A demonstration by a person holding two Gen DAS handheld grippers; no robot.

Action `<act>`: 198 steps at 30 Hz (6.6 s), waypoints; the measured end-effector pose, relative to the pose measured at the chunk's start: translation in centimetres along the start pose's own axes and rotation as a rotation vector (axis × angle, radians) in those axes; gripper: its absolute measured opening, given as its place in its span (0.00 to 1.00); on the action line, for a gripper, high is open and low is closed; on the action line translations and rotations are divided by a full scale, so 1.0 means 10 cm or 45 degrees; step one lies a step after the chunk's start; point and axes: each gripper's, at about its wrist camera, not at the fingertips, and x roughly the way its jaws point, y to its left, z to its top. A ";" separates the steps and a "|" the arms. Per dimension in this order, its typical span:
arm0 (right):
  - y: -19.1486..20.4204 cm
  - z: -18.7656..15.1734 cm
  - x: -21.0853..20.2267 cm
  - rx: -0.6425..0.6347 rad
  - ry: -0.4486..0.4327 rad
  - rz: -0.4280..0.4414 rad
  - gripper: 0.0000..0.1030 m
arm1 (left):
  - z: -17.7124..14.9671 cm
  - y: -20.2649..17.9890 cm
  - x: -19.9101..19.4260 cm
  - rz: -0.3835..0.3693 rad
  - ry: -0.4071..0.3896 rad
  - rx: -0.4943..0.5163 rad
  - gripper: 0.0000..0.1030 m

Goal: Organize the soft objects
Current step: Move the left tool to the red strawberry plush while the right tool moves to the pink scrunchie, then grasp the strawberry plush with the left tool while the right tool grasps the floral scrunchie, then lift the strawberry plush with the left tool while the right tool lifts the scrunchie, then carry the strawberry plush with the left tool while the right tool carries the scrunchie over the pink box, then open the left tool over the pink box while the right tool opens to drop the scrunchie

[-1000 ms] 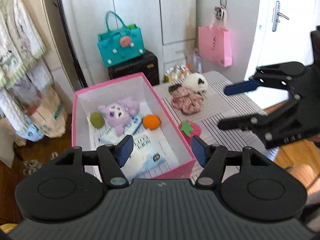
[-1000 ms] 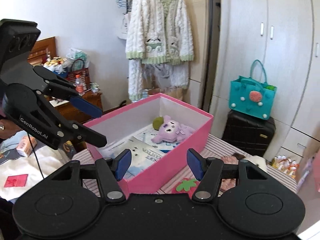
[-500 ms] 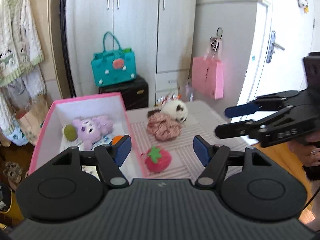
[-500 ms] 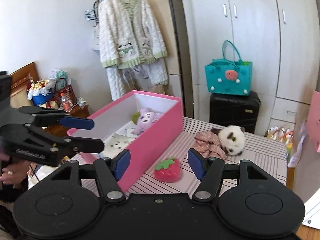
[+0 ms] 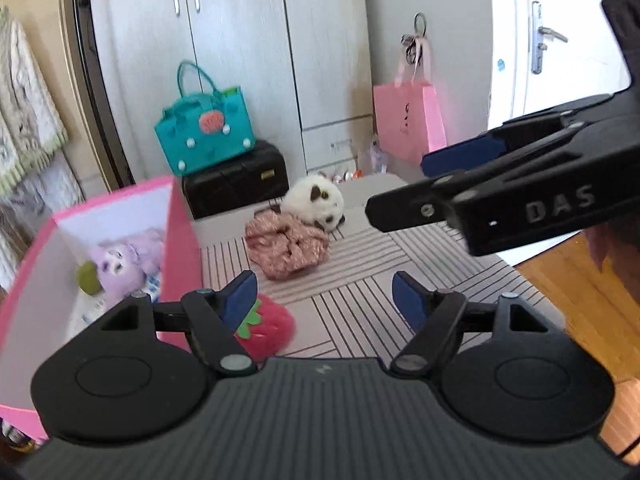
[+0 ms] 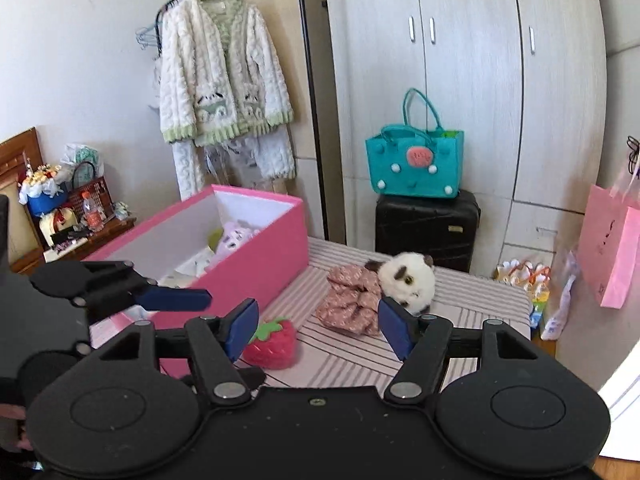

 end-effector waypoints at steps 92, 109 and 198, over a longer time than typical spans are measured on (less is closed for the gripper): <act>-0.82 -0.83 0.92 0.085 0.189 -0.079 0.17 | -0.13 0.01 0.80 -0.108 0.253 -0.173 0.33; -0.45 -0.60 0.27 0.254 0.254 -0.093 0.17 | 0.03 0.09 -0.01 -0.299 0.218 -0.096 0.33; 0.94 0.87 1.52 -0.124 0.207 0.171 0.36 | 0.12 2.07 -0.37 0.152 0.214 -0.063 0.61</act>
